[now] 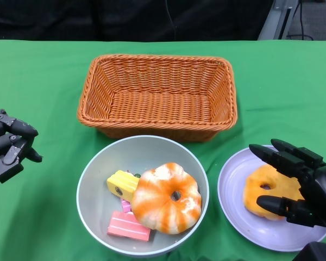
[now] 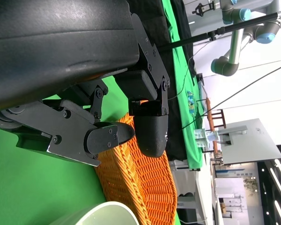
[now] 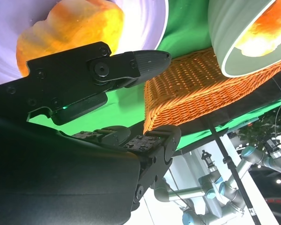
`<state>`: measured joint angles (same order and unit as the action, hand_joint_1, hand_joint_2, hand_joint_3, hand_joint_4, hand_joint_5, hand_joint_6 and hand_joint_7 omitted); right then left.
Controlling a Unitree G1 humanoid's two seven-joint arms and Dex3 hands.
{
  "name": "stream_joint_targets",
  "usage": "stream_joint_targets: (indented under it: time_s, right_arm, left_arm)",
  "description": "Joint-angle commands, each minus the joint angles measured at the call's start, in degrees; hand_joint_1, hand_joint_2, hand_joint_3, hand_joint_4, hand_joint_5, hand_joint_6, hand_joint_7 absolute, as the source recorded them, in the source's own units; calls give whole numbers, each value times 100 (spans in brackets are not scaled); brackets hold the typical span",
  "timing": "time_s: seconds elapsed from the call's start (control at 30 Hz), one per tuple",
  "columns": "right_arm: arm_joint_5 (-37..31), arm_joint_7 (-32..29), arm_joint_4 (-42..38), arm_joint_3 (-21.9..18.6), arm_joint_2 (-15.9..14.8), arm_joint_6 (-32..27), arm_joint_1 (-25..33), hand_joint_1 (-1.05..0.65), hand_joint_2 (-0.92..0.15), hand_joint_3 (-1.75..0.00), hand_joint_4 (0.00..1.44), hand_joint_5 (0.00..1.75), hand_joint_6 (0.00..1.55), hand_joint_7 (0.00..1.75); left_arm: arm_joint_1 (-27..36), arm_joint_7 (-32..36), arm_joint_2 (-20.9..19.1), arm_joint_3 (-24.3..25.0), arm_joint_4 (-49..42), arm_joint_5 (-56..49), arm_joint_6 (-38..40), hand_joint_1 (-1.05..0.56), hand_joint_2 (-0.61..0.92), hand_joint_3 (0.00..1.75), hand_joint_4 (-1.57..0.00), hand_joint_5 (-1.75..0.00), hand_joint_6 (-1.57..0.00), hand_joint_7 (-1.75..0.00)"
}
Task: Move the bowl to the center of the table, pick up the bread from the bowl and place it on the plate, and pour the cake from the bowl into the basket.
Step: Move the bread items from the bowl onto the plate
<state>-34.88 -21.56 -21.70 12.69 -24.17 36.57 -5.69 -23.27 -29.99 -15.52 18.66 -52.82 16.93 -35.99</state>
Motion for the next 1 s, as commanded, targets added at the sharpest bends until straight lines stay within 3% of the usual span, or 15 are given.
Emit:
stream_joint_targets:
  time_s: [0.03,0.23,0.47,0.67,0.8,1.0]
  right_arm:
    - [0,-20,81,-81,-7,-29,85,-74,-92,-25,29,0,39,0]
    - [1281,694,-2,-92,325,725,20,-66,-92,-18,41,6,42,2]
    - [1847,1396,290,-156,586,687,-43,-63,-92,-13,59,15,52,6]
    - [2021,2093,1236,-163,589,91,-32,-64,-92,-10,64,17,56,7]
    - [2115,2618,2172,-151,565,-660,-24,-65,-92,-9,64,17,58,7]
    - [1736,3469,3027,-13,339,-1498,-472,-68,-92,-10,58,14,56,5]
  left_arm:
    - [45,-60,-91,28,31,19,-68,-6,78,65,-84,-138,-84,-111]
    - [79,19,-60,-34,99,-66,-103,-8,77,64,-83,-138,-85,-110]
    - [132,5,-4,-79,254,-44,-63,-8,77,63,-84,-137,-86,-108]
    - [179,54,39,-95,374,-49,-11,-8,76,63,-84,-138,-87,-108]
    - [215,151,51,-125,462,-104,103,-9,76,62,-84,-137,-88,-107]
    - [228,216,103,-175,526,-170,112,-7,76,61,-84,-136,-88,-108]
